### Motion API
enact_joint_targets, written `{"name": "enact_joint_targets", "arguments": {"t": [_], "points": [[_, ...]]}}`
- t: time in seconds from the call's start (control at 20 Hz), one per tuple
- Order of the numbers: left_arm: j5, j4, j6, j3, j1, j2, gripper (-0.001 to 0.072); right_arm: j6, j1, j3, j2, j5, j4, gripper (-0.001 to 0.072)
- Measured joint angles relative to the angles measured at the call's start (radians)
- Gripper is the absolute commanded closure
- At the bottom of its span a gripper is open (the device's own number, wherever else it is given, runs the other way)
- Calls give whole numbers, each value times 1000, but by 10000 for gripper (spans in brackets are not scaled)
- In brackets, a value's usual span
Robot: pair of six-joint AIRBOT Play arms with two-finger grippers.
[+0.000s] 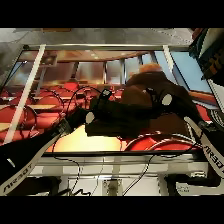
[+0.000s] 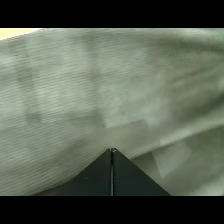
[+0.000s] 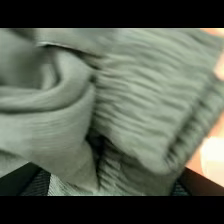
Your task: Fold the clothes and pants, and hang the long-sleeved shirts on hangers.
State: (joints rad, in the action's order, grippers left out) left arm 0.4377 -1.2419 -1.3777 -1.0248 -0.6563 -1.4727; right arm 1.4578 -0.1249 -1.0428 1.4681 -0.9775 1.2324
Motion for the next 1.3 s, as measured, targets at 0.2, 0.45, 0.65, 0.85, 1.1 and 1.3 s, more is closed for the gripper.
{"name": "enact_joint_targets", "arguments": {"t": [0.2, 0.45, 0.65, 0.85, 1.1, 1.3], "points": [[-62, 1, 0, 0, -30, -14, 691, 83, 73, 0, 37, -49, -29, 564], [-96, 2, 1, 0, -45, -50, 690, 103, 112, 0, 97, -121, -153, 662], [-101, 1, 1, 0, -47, -60, 690, 82, 103, 0, 111, -138, -174, 666], [-101, -3, 4, -4, -42, -37, 690, 53, 91, 1, 116, -85, -188, 677], [-105, -101, 15, -24, 17, 105, 690, -186, 105, -34, 98, -36, -413, 676], [-105, -148, 16, -30, 80, 274, 690, -277, 192, -96, 8, -125, -513, 676]]}}
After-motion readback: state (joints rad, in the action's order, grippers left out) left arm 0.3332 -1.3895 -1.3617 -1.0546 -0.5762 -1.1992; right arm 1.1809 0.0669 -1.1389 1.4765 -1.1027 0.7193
